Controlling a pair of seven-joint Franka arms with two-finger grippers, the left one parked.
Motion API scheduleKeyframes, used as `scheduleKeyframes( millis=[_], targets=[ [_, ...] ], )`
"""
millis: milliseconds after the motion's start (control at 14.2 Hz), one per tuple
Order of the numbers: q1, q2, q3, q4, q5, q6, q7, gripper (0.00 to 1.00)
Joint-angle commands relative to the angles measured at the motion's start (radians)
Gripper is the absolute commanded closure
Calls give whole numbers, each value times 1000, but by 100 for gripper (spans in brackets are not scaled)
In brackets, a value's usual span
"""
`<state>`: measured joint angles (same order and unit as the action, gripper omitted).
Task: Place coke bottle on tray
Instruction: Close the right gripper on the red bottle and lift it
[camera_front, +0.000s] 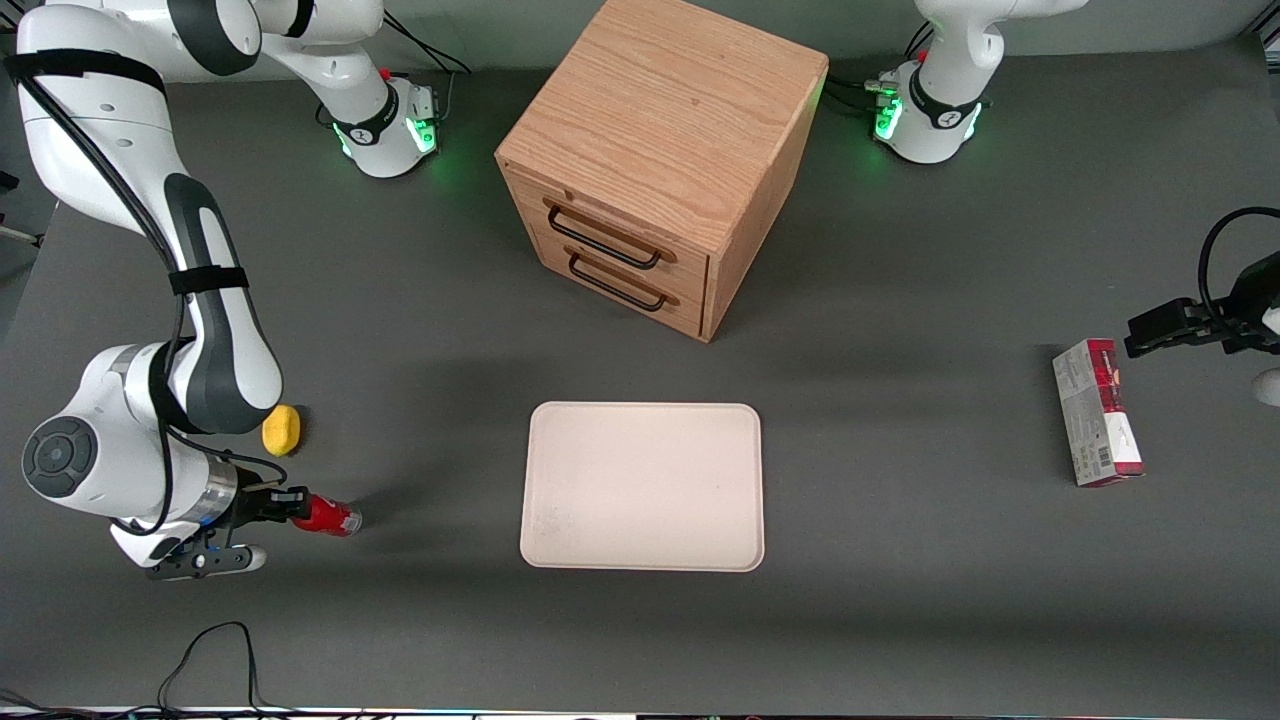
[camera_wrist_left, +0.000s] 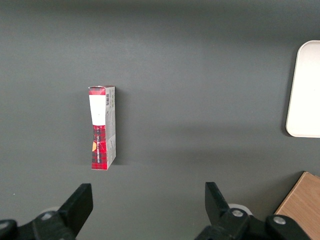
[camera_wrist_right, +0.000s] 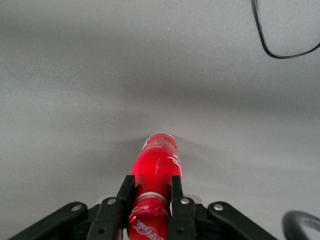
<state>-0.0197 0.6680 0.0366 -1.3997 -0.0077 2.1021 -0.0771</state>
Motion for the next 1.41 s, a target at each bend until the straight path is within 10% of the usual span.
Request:
scheduleKeyframes(
  millis=[0, 634, 1338],
  targets=[
    [-2, -36, 6, 17, -5, -25, 8, 87],
    [14, -123, 9, 433, -9, -615, -3, 87],
    [188, -179, 66, 473, -60, -599, 43, 87]
  ],
)
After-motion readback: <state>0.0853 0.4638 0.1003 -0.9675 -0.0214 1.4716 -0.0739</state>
